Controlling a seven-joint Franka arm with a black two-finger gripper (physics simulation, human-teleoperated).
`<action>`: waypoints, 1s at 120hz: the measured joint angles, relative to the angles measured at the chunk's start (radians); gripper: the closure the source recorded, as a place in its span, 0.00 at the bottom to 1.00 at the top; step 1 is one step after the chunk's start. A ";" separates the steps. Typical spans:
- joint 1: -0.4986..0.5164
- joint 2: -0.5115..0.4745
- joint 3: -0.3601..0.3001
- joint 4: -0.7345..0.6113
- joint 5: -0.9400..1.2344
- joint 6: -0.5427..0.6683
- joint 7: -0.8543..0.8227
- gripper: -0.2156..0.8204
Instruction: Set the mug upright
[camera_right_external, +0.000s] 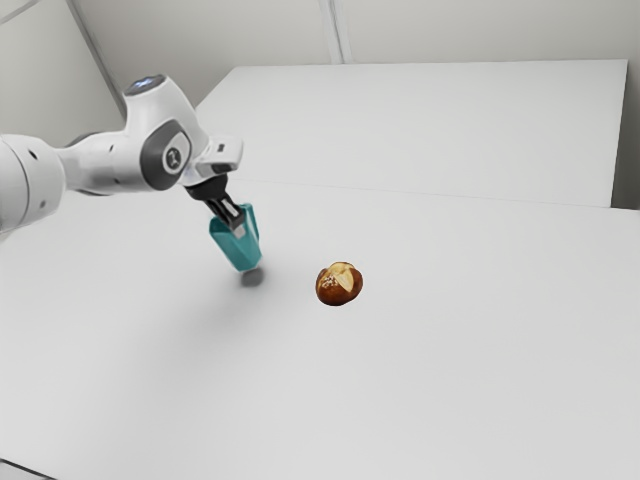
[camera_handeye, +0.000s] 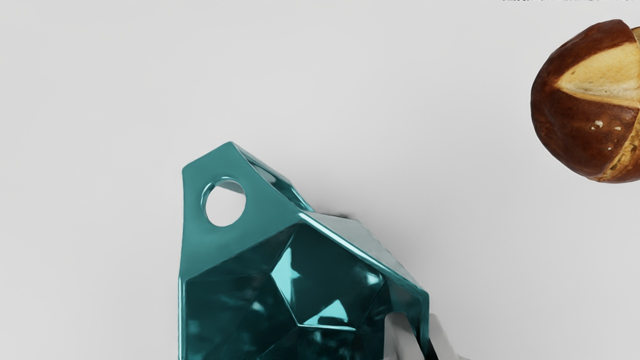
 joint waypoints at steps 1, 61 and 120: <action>0.000 0.002 -0.001 0.000 0.000 0.002 -0.002 0.97; 0.000 0.078 -0.005 0.006 -0.005 0.036 -0.071 0.70; 0.006 -0.127 0.002 0.309 -0.024 -0.346 -0.152 0.26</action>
